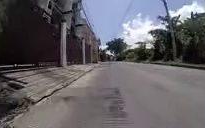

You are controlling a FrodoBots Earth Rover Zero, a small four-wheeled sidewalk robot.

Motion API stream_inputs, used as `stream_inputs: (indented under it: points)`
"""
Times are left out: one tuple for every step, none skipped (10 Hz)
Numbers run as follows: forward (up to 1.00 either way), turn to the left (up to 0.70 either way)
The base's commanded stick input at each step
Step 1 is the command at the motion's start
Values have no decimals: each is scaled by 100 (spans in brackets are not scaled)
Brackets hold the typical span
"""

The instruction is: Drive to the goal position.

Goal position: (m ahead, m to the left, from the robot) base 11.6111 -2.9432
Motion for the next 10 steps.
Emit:
stream_inputs:
  points:
    - [100, -9]
    - [100, -7]
    - [100, -6]
    - [100, -6]
    - [100, -6]
    - [100, -6]
    - [100, -6]
    - [100, -6]
    - [100, -6]
    - [100, -28]
